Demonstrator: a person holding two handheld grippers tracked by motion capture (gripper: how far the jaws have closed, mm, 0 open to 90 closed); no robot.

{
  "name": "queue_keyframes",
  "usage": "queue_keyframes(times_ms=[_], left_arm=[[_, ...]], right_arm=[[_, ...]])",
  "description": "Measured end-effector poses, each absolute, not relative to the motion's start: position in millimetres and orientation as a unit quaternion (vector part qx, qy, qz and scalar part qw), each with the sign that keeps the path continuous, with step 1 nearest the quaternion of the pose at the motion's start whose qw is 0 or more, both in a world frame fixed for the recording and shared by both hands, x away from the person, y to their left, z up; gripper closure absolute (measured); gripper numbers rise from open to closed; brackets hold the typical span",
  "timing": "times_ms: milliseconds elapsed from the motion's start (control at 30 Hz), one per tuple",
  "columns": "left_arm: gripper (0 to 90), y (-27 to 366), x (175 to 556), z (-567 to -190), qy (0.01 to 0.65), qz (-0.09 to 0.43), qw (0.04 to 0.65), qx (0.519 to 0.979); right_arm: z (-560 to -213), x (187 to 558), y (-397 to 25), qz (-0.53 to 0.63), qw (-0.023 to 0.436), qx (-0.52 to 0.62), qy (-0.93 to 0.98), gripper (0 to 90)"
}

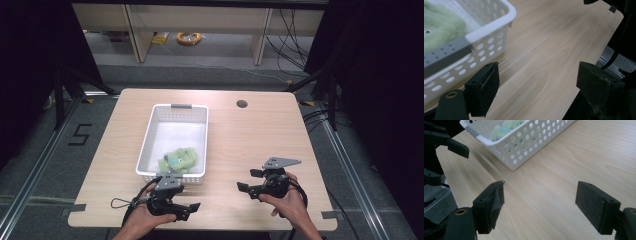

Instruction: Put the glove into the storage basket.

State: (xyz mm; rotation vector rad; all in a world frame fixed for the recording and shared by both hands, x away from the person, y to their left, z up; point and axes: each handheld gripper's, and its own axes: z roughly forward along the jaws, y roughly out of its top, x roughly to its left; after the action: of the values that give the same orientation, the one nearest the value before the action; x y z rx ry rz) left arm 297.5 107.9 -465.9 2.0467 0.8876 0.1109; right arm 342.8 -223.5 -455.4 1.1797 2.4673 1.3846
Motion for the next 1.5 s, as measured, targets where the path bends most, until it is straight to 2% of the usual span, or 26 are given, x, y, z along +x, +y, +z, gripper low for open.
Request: queue_keyframes(times_ms=[100, 200, 433, 567, 800, 833, 1000, 1100, 1267, 1500], left_arm=[[18.1, 107.5, 295.2, -468.5, 0.353, 0.044, 0.434, 0.828], [18.0, 104.6, 290.5, -472.2, 0.365, 0.041, 0.435, 0.822], [18.0, 105.4, 287.0, -476.8, 0.355, 0.041, 0.425, 0.832], [17.9, 105.8, 284.5, -480.0, 0.35, 0.044, 0.426, 0.833], [17.7, 106.1, 279.3, -490.2, 0.351, 0.045, 0.415, 0.838], [17.7, 107.2, 279.0, -490.4, 0.347, 0.044, 0.409, 0.843], [17.6, 109.7, 275.5, -496.4, 0.338, 0.052, 0.393, 0.854], [17.5, 108.6, 272.7, -499.8, 0.358, 0.042, 0.404, 0.841], [17.2, 111.3, 269.1, -502.7, 0.354, 0.049, 0.405, 0.842], [17.1, 111.9, 263.6, -505.0, 0.353, 0.053, 0.401, 0.844]], right_arm=[[-455.9, 340.0, -227.1, 0.446, 0.051, 0.377, 0.81, 22.3], [-457.7, 334.0, -227.6, 0.459, 0.038, 0.39, 0.798, 20.6], [-464.7, 324.7, -235.1, 0.462, 0.043, 0.378, 0.802, 19.7], [-470.6, 317.1, -236.7, 0.459, 0.031, 0.389, 0.798, 19.7], [-476.1, 308.9, -244.6, 0.447, 0.034, 0.398, 0.8, 19.3], [-478.1, 309.2, -247.3, 0.451, 0.048, 0.387, 0.803, 19.2], [-481.8, 301.0, -249.5, 0.446, 0.041, 0.394, 0.802, 18.0], [-484.6, 293.1, -250.1, 0.433, 0.04, 0.398, 0.808, 17.6], [-488.9, 286.9, -251.2, 0.414, 0.078, 0.375, 0.826, 17.1], [-492.7, 279.6, -252.5, 0.398, 0.079, 0.369, 0.836, 17.1]])
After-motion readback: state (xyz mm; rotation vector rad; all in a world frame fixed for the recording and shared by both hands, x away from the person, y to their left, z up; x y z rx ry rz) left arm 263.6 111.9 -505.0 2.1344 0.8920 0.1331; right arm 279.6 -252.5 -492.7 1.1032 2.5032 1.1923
